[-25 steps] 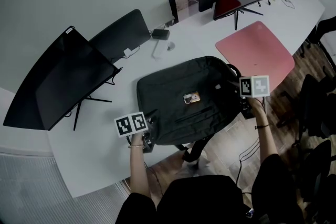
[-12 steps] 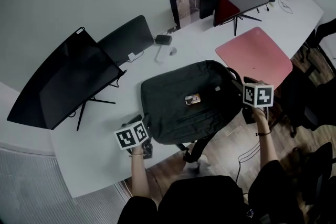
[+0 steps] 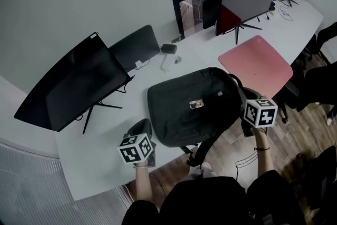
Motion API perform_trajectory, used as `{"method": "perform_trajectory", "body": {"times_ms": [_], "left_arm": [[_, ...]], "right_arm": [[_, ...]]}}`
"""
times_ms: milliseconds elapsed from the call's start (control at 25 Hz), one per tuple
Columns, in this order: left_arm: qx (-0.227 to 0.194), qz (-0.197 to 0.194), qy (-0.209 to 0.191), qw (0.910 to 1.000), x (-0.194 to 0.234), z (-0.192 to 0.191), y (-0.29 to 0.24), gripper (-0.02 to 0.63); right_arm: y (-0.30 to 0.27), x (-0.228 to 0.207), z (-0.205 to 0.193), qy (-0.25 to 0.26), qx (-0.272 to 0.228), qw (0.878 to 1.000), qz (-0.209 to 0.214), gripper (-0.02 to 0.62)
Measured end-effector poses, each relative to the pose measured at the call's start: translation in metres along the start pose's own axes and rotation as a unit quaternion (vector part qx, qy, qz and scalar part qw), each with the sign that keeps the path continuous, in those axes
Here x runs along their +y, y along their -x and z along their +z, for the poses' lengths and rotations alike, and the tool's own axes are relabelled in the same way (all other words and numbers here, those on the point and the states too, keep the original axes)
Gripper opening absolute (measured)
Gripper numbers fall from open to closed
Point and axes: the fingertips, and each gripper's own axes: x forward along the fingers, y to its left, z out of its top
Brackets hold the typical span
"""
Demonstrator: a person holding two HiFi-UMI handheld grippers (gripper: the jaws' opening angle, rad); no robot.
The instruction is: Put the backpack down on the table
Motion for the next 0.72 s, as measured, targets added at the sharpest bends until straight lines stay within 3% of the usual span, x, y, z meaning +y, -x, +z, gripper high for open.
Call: {"method": "perform_trajectory", "body": {"times_ms": [360, 720], "left_arm": [[-0.089, -0.02, -0.052, 0.9945, -0.023, 0.038, 0.039, 0.016], [-0.155, -0.009, -0.068, 0.9855, -0.025, 0.053, 0.064, 0.015]], "right_arm": [[0.046, 0.031, 0.032, -0.013, -0.11, 0.992, 0.053, 0.014], [0.08, 0.042, 0.044, 0.012, -0.173, 0.983, 0.061, 0.012]]}}
